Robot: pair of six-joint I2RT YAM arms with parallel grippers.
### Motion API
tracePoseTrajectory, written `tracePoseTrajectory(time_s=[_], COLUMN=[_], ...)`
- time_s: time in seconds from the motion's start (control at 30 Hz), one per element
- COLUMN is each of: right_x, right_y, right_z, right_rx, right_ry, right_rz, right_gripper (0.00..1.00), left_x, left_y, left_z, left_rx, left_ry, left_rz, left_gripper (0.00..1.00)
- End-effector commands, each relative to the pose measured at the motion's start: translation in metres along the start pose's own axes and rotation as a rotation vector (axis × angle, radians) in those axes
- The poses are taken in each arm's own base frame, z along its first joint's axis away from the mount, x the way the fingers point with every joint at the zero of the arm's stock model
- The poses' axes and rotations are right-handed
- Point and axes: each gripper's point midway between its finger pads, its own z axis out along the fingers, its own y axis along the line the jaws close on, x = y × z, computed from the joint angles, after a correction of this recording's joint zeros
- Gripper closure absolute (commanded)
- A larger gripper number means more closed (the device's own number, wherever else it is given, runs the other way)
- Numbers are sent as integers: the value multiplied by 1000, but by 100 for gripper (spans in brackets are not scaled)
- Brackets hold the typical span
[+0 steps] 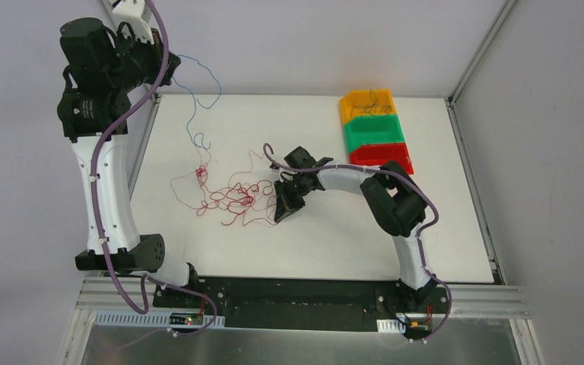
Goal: Untangle the cables
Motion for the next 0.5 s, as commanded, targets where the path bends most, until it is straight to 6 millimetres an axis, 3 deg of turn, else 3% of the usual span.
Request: tracePoseTrajectory(time_s=[0.0,0.07,0.17,0.33,0.47], right_x=[29,21,5,-35,-64], right_y=[-24,-12,13,68,117], right_z=[-3,-11,-36,-114,-184], right_rx=[115,88,49,-21,-50], right_ry=[49,20,-19,-207,-437], right_rz=[-64,-99,-199,-392,-580], right_gripper=[100,100,62,25,15], left_x=[-45,-28,23,97,123], left_y=[12,-6,-32,-72,-96], left_z=[-25,-19,-15,-32,-46], left_rx=[-125,-15,135,337,434], left_ry=[-143,-89,52,209,265], left_rz=[-5,-18,-70,-173,-251], left_gripper=[100,100,100,100,100])
